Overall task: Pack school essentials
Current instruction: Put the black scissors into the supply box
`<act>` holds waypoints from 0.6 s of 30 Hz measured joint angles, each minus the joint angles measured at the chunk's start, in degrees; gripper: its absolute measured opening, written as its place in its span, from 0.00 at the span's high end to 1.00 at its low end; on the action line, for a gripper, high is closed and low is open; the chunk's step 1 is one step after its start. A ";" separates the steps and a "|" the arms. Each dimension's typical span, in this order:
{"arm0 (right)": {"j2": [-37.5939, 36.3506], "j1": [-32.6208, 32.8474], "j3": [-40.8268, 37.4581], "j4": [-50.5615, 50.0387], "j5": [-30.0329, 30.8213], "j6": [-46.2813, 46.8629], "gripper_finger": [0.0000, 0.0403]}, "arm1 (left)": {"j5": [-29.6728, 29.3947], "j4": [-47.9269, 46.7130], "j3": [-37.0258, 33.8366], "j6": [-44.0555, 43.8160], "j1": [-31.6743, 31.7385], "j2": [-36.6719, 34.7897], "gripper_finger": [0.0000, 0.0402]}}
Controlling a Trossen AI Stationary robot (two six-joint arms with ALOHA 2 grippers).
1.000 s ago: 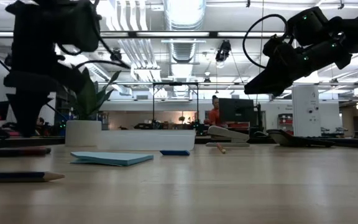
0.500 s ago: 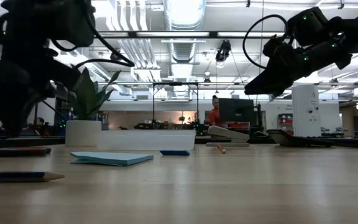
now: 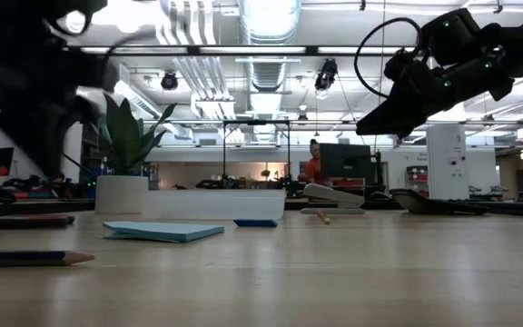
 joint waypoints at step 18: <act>0.00 4.05 0.00 4.58 0.14 -2.27 0.59 | -6.51 9.41 -11.39 -10.41 -1.01 -6.71 0.83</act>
